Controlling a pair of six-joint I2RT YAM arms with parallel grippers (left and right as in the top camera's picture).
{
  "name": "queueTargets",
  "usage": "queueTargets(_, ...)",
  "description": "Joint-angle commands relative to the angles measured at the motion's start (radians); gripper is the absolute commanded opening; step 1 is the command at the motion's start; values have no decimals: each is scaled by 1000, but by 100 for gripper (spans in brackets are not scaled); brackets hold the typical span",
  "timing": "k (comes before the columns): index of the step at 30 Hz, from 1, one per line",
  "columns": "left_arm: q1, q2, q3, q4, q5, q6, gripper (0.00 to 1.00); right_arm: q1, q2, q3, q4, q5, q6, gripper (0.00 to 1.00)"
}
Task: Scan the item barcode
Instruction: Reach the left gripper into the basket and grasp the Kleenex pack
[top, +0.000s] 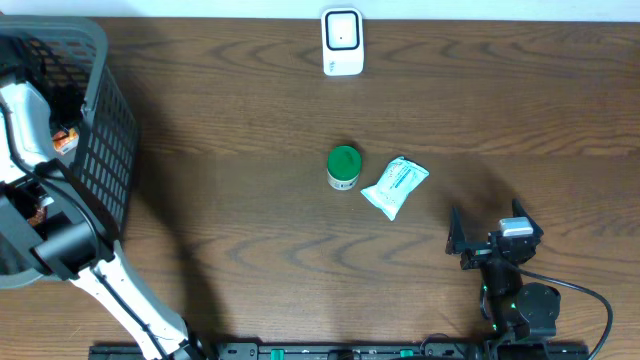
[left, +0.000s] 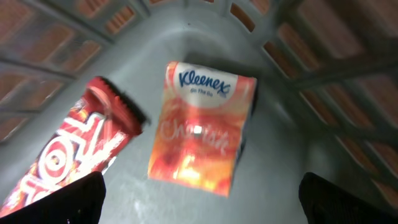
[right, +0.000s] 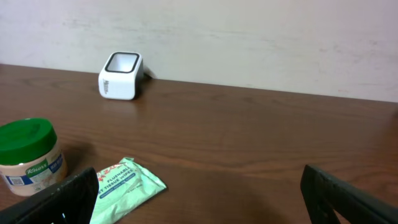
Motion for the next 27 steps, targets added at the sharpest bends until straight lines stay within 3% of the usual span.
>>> queueTargets(1, 3, 46, -3, 32, -14, 17, 100, 1, -5, -1, -4, 1, -8, 99)
queueTargets(13, 14, 140, -4, 79, -13, -63, 99, 1, -5, -1, -4, 1, -8, 99)
queueTargets(14, 14, 144, -4, 76, -13, -63, 96, 1, -5, -1, -4, 1, -8, 99)
queueTargets(16, 14, 146, -4, 67, -14, -63, 65, 1, -5, -1, -4, 1, -8, 99)
queueTargets(17, 14, 146, -4, 67, -14, -63, 57, 1, -5, -1, -4, 1, -8, 99)
queueTargets(27, 48, 60, -4, 47, -14, -62, 51, 1, -5, -1, -4, 1, -8, 99)
